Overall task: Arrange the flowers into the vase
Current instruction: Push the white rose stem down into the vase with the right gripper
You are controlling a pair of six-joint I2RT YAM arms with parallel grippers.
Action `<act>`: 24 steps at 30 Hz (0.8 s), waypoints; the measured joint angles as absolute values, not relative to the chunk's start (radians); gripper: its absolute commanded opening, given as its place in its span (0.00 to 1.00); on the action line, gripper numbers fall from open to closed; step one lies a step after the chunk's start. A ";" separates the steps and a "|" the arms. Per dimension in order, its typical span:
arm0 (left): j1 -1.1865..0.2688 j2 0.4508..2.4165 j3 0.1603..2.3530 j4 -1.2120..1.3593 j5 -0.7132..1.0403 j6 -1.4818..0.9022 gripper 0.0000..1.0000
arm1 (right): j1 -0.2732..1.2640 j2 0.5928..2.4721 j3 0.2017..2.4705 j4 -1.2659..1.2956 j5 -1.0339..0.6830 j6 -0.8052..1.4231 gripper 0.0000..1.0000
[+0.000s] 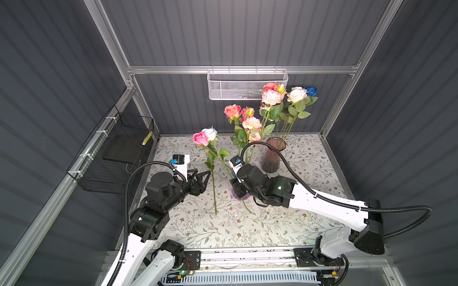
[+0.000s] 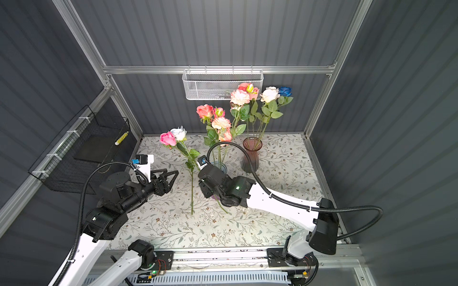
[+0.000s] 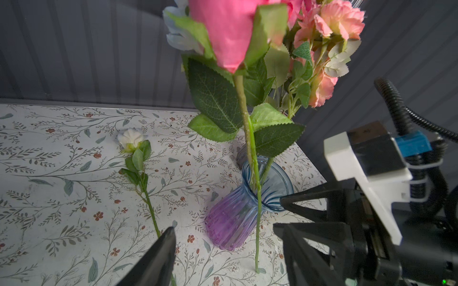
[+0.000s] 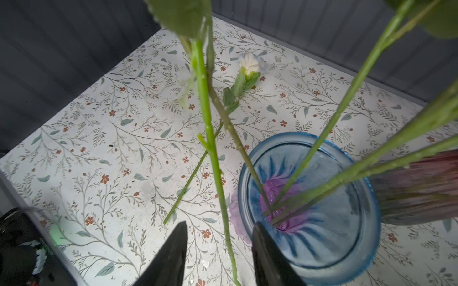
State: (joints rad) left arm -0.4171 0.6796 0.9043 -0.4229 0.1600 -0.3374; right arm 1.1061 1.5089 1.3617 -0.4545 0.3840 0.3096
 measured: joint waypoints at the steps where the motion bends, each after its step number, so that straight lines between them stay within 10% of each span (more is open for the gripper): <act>1: -0.417 0.678 0.902 -0.422 0.160 -0.338 0.69 | 1.106 1.518 1.362 -0.449 0.399 0.309 0.47; 24: -0.417 0.660 0.896 -0.426 0.160 -0.340 0.69 | 1.106 1.652 1.473 -0.437 0.526 0.276 0.17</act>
State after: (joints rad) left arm -0.4171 0.6601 0.8963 -0.4263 0.1600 -0.3405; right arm 1.1061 1.6516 1.4734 -0.4366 0.5262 0.2760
